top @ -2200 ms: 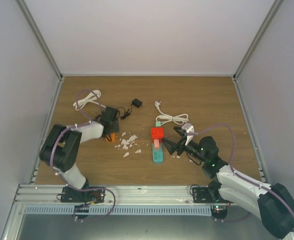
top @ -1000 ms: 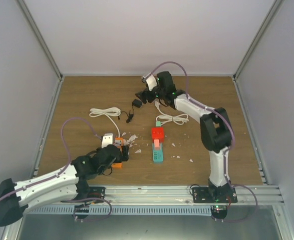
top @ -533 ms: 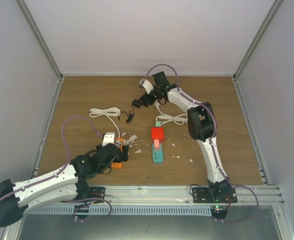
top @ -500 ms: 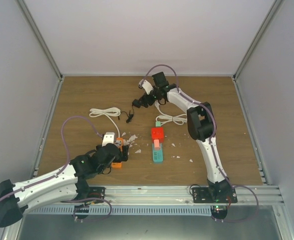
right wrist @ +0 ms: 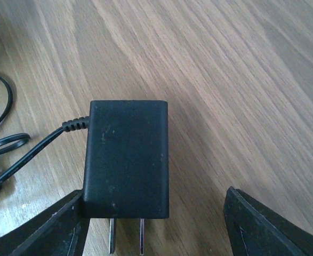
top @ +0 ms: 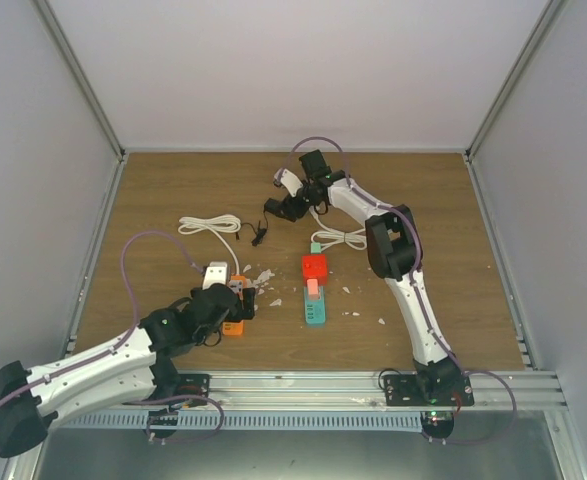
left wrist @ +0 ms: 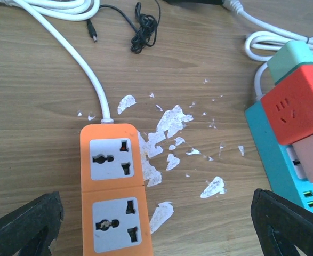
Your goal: Insert the plug
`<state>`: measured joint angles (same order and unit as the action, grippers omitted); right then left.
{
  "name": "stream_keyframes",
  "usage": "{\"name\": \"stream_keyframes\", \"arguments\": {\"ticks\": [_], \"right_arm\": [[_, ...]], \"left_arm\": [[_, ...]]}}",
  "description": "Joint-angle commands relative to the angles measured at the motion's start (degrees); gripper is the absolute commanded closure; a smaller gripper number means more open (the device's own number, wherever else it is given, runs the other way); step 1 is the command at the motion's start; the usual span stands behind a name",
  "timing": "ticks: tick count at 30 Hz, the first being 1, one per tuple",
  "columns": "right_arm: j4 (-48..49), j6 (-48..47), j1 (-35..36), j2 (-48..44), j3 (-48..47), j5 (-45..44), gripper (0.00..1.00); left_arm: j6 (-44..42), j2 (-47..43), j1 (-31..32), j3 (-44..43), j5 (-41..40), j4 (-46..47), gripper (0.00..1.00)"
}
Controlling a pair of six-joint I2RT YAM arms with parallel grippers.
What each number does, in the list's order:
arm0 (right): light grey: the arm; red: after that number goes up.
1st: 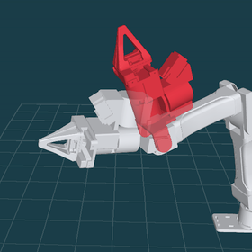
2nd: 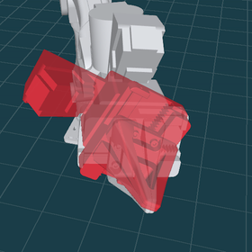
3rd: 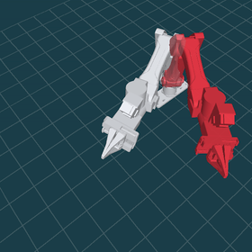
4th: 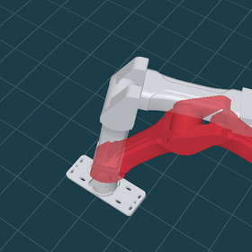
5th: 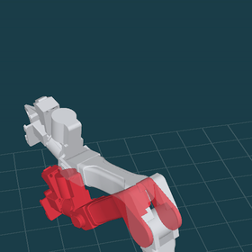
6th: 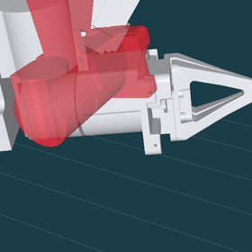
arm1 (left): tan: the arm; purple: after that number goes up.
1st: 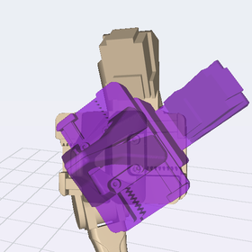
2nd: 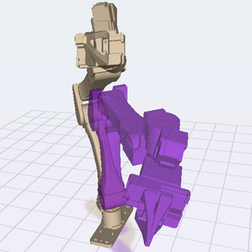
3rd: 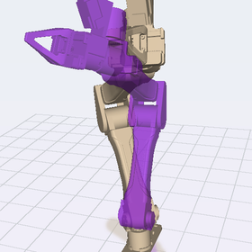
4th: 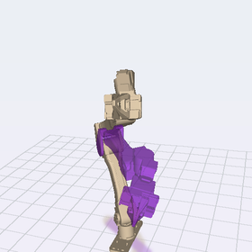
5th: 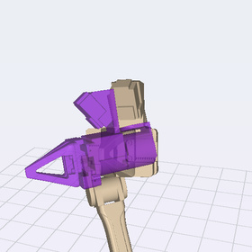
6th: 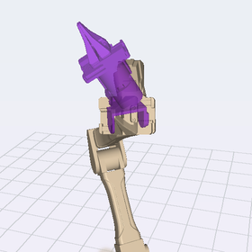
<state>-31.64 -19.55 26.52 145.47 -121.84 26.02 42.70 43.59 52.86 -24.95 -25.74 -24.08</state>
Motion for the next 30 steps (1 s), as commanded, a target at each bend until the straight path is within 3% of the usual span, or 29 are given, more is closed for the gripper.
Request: {"name": "stream_keyframes", "arguments": {"ticks": [1, 10, 16, 22, 30], "right_arm": [[-1.0, -1.36, 0.44, 2.34, -3.04, 1.02, 0.31], [-1.51, -2.43, 1.3, 5.23, -5.13, 1.45, 0.45], [-1.19, -2.62, 1.28, 3.52, -4.15, 2.19, 0.71], [5.81, -1.89, 1.34, -6.85, 7.49, 0.85, 0.92], [17.13, 0.93, 3.11, -25.15, 25.43, -1.32, 1.0]], "left_arm": [[-1.26, 2.7, -1.48, -1.48, 0.58, 3.69, 0.01], [-5.55, 7.53, -8.81, -2.36, 8.27, 9.94, 0.01], [-7.09, 5.85, -12.79, -3.39, 12.6, 9.8, 0.01], [-6.94, 4.07, -14.51, -4.65, 15.23, 8.65, 0.01], [-9.18, 3.37, -18.7, -10.05, 30.1, 8.11, 0.01]]}}
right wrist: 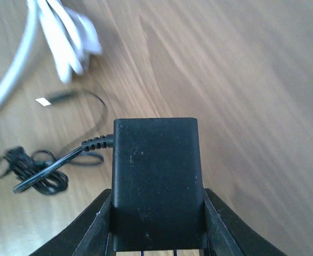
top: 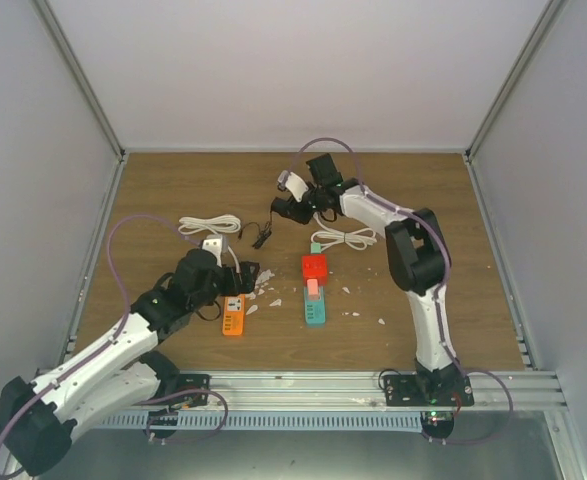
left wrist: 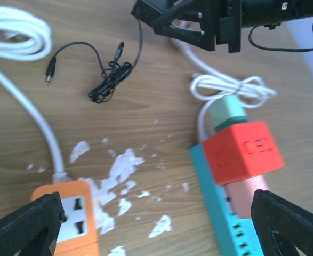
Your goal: Insert the plug
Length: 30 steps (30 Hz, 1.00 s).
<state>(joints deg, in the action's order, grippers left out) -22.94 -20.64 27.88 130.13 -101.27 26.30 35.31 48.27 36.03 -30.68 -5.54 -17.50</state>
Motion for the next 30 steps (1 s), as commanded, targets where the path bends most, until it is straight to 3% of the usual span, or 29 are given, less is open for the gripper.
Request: {"name": "stream_keyframes", "arguments": {"ticks": [1, 11, 16, 22, 30], "right_arm": [[9.47, 2.35, 2.36, -11.96, 6.41, -2.29, 0.99], [18.38, 6.28, 11.58, -29.18, 21.89, -10.44, 1.0], [24.99, 8.75, 15.93, -37.84, 32.81, -14.89, 1.0], [31.38, 11.1, 20.94, -50.09, 45.65, -20.06, 1.0], [40.6, 15.09, 25.33, -66.21, 64.01, -21.1, 1.0]], "left_arm": [[-1.81, -1.45, -2.21, -5.39, 11.47, 1.09, 0.01], [-2.8, -6.12, -3.95, -17.11, 19.4, -4.22, 0.01], [-3.52, -6.78, -4.01, -23.89, 18.66, -9.53, 0.01], [-5.21, -4.56, -4.04, -28.35, 17.78, -12.89, 0.01], [-7.65, 1.32, -4.04, -31.64, 28.57, -15.89, 0.01]]}}
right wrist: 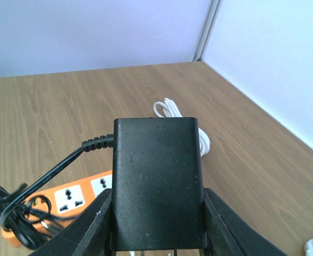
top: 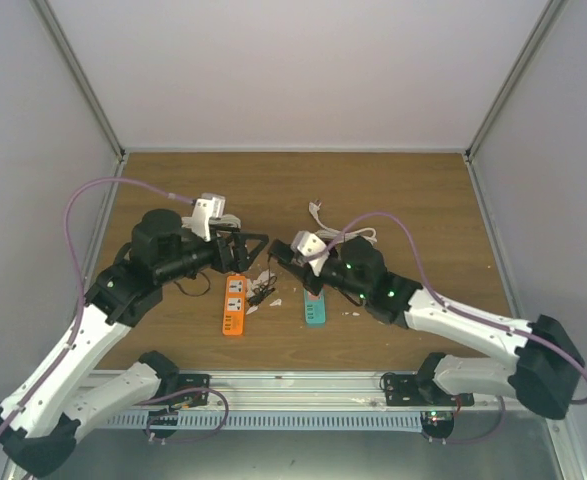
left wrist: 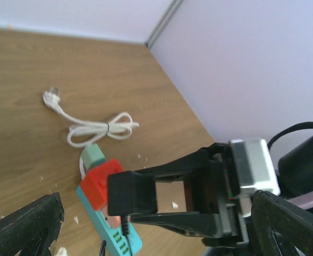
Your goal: Insert the plug
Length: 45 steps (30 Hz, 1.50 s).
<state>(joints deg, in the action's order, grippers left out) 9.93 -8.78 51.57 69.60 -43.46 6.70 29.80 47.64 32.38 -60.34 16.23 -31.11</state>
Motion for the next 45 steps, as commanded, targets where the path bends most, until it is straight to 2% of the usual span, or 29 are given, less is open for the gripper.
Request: {"name": "stream_keyframes", "arguments": {"ticks": [1, 5, 11, 19, 23, 28, 45], "right_arm": [[8.18, 3.59, 2.29, -6.84, 7.61, -1.5, 0.99], [9.87, 3.71, 5.25, -9.0, 11.92, -4.12, 1.0], [13.41, 3.08, 7.61, -9.21, 16.28, -2.83, 1.0], [15.29, 2.42, 9.54, -12.66, 19.86, -1.36, 1.0], [15.1, 2.3, 9.95, -16.64, 21.57, -0.63, 0.99], [14.04, 2.14, 10.04, -18.76, 22.12, -0.75, 1.0], [14.68, 2.02, 11.18, -13.3, 19.66, -2.12, 1.0]], "left_arm": [[-2.32, 2.46, -0.39, -2.15, 8.13, -2.8, 0.01], [-3.05, 3.54, -0.41, -2.8, 12.23, -4.43, 0.01], [-5.3, 6.86, -0.43, -4.11, 18.36, -9.24, 0.01], [-8.13, 8.87, -0.47, -2.9, 18.6, -14.39, 0.01], [-7.26, 8.52, -0.48, -0.51, 19.06, -14.73, 0.01], [-5.55, 8.95, -0.4, 3.42, 24.71, -12.44, 0.07], [-5.45, 12.23, -0.14, 4.63, 29.52, -14.14, 0.1]]}}
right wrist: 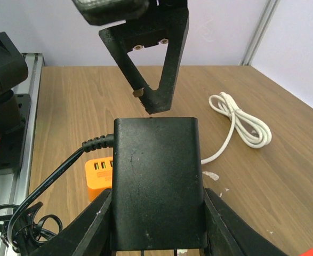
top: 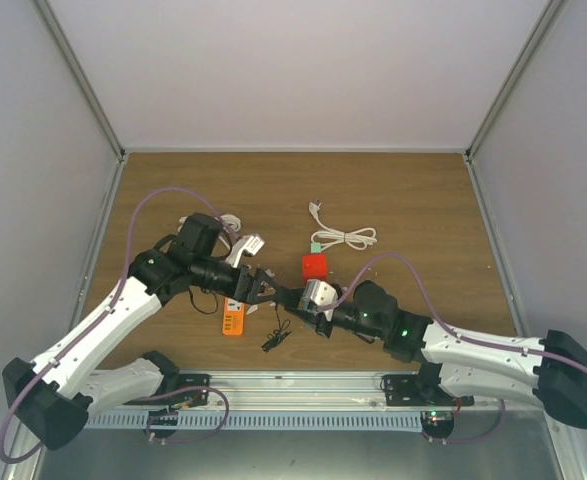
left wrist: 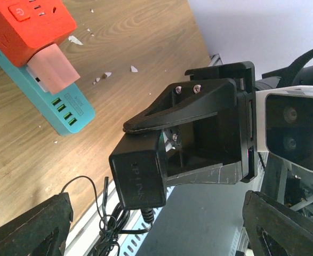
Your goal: Insert the plug
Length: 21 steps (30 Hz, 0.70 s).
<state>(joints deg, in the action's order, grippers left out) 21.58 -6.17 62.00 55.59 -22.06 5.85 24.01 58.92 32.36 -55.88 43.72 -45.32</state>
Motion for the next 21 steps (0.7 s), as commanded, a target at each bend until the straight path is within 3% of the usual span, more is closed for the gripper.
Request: {"name": "stream_keyframes", "arguments": {"ticks": [1, 12, 21], "right_arm": [[3.03, -0.55, 0.78, 0.75, -1.75, -1.35, 1.0], [2.44, -0.65, 1.11, 2.71, -3.22, -1.41, 1.0], [2.4, -0.7, 1.22, 3.27, -3.34, -2.55, 0.99]], "left_arm": [[0.19, 1.28, -0.06, 0.3, 2.11, 0.06, 0.1], [0.31, 3.65, 0.14, 0.93, 2.72, 2.64, 0.17], [0.63, 5.82, 0.94, 2.18, 3.96, 4.45, 0.31]]}}
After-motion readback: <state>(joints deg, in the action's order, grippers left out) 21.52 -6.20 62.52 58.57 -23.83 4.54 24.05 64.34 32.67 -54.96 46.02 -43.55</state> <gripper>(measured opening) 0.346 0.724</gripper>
